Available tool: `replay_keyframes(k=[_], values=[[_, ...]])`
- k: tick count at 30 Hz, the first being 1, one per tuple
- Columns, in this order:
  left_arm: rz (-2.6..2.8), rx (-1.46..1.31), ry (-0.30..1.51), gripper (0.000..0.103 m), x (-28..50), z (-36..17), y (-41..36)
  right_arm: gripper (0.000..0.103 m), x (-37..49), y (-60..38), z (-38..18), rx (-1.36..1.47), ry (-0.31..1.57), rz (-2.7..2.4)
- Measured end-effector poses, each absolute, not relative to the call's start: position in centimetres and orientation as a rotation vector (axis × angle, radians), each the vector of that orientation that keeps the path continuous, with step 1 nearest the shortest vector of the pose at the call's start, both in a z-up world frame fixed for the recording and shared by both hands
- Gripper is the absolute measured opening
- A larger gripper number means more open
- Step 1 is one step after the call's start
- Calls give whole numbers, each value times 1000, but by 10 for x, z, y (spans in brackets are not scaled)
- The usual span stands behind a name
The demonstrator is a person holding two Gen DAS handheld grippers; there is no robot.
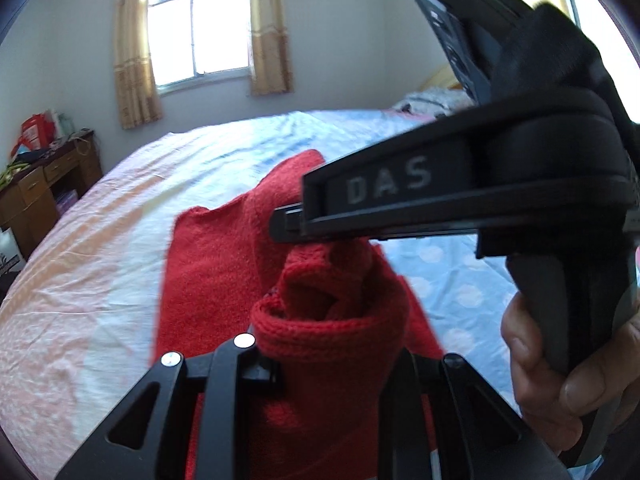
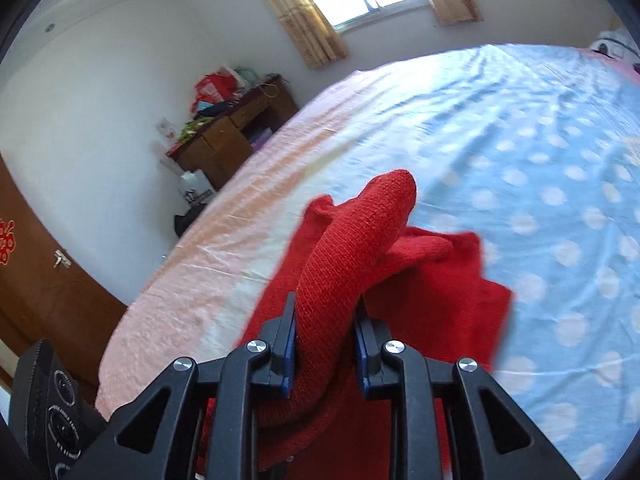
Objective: Fold small clothes
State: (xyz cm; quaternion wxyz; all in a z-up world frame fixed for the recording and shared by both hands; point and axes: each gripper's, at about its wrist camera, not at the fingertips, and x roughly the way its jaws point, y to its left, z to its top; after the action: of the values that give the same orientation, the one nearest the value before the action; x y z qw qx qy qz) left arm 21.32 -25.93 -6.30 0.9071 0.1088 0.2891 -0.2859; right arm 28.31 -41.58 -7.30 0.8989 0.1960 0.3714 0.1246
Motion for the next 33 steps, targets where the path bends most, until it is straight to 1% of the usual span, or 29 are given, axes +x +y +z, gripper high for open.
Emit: replay_keyframes(k=[4, 6, 10, 13, 14, 15, 16, 17, 19, 22, 25, 28, 29, 31, 32, 33], values=[[-593, 273, 655, 23, 210, -85, -284, 24, 277, -443, -105, 435, 828, 216], [-573, 314, 644, 24, 205, -94, -292, 24, 272, -454, -120, 471, 844, 204], [-545, 385, 618, 26, 195, -97, -302, 24, 267, -468, -137, 568, 813, 221], [-554, 392, 636, 38, 192, -94, -295, 25, 258, -473, -140, 637, 809, 210], [-562, 389, 640, 52, 193, -92, -284, 25, 252, -474, -139, 647, 810, 203], [-562, 385, 641, 73, 192, -90, -277, 28, 242, -474, -135, 648, 800, 187], [-545, 379, 629, 86, 188, -87, -265, 34, 233, -475, -130, 639, 789, 164], [-530, 371, 613, 103, 186, -84, -255, 35, 222, -475, -124, 622, 771, 123], [-482, 348, 571, 103, 177, -80, -224, 35, 188, -475, -111, 598, 715, 53], [-429, 335, 562, 103, 167, -78, -188, 35, 148, -471, -102, 600, 666, 5], [-373, 300, 614, 103, 175, -86, -155, 35, 120, -453, -96, 588, 647, -18], [-338, 225, 675, 103, 178, -88, -137, 35, 110, -431, -83, 553, 610, 20], [-337, 196, 691, 103, 176, -87, -132, 37, 113, -420, -77, 525, 603, 42], [-355, 126, 736, 103, 173, -85, -130, 44, 123, -399, -66, 439, 609, 67], [-363, 100, 756, 103, 174, -84, -127, 46, 128, -389, -62, 396, 612, 61], [-363, 86, 768, 103, 172, -82, -125, 51, 133, -381, -60, 355, 615, 56]])
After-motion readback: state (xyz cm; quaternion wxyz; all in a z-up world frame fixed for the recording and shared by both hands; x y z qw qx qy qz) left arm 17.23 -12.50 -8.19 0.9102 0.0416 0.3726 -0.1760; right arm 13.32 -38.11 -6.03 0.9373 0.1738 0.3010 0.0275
